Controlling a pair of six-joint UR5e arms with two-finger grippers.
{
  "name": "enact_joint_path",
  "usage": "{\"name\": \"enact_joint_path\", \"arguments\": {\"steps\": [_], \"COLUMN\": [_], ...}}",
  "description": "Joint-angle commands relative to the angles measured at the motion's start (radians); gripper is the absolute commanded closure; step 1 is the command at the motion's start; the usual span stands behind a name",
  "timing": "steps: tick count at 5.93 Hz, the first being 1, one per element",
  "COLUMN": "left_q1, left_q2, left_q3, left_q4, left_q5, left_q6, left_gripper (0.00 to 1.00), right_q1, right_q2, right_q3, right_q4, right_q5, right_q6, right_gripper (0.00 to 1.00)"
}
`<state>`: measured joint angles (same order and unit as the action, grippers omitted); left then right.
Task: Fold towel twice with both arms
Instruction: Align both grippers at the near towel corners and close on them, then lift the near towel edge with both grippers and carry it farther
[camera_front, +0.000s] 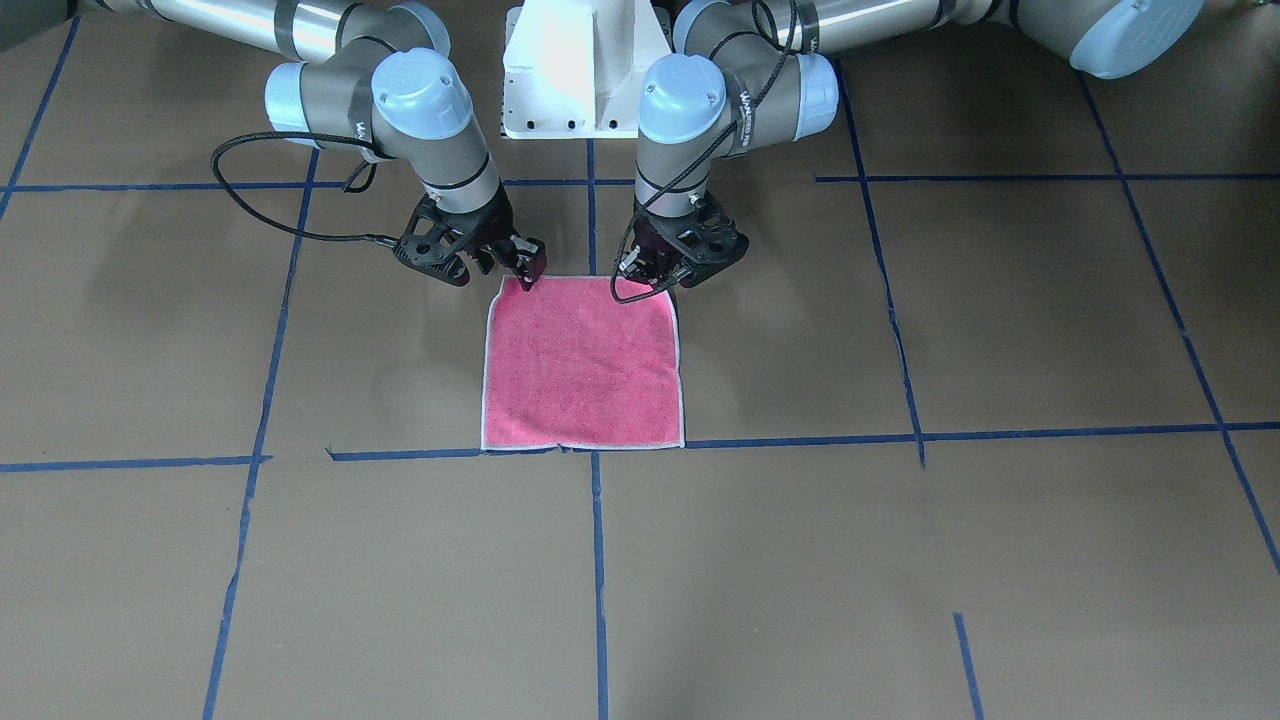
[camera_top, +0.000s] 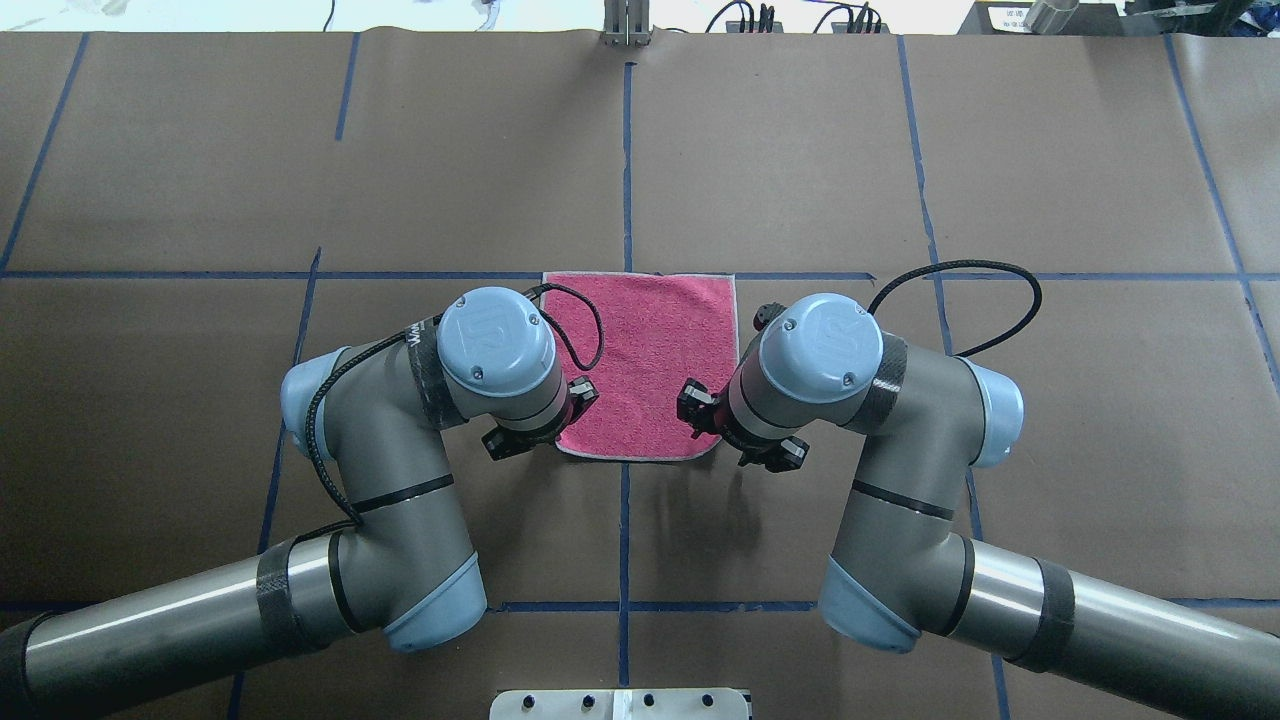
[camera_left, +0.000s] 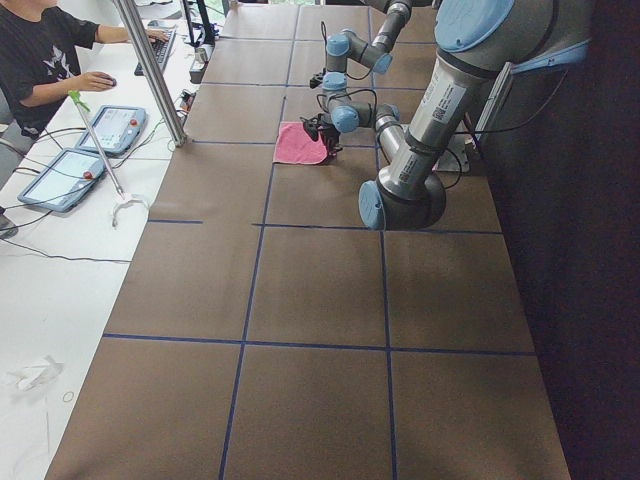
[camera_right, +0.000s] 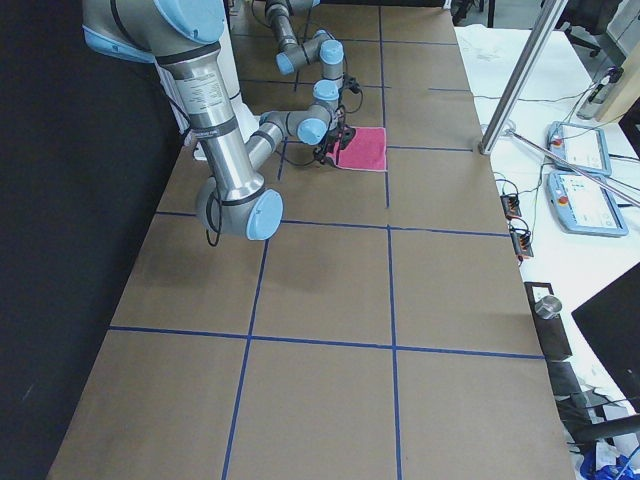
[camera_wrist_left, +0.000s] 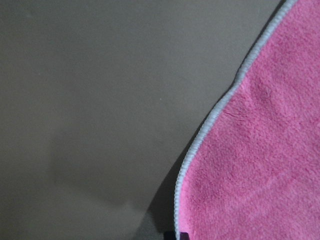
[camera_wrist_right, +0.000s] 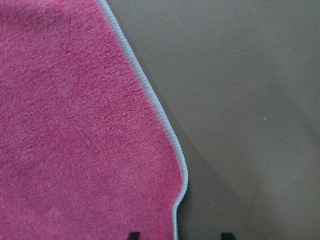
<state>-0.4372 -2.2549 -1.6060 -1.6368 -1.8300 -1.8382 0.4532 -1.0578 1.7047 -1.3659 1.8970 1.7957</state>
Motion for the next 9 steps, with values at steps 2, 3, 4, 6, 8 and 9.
{"name": "enact_joint_path", "arguments": {"steps": [2,3,4,6,8,9], "left_q1": [0.0,0.0,0.0,0.0,-0.015,-0.032], "left_q2": [0.0,0.0,0.0,-0.002,-0.006,-0.012], "left_q3": [0.0,0.0,0.0,-0.002,-0.012,-0.015], "left_q4": [0.0,0.0,0.0,0.0,0.002,0.005], "left_q5": [0.0,0.0,0.0,0.0,-0.003,-0.009], "left_q6": [0.0,-0.001,-0.001,0.0,0.002,0.0], "left_gripper": [0.93,0.93,0.93,0.93,0.95,0.96], "right_q1": [0.004,0.004,0.004,0.005,0.028,0.051], "right_q2": [0.001,-0.001,-0.001,-0.001,0.004,0.028], "right_q3": [0.003,0.003,0.003,0.001,0.01,0.013], "right_q4": [0.001,0.001,-0.001,-0.002,-0.005,-0.018], "right_q5": [-0.004,-0.004,-0.01,-0.012,-0.001,0.01], "right_q6": [0.002,0.001,0.001,0.002,0.007,0.007], "right_gripper": [0.69,0.8,0.92,1.0,1.0,1.0]}}
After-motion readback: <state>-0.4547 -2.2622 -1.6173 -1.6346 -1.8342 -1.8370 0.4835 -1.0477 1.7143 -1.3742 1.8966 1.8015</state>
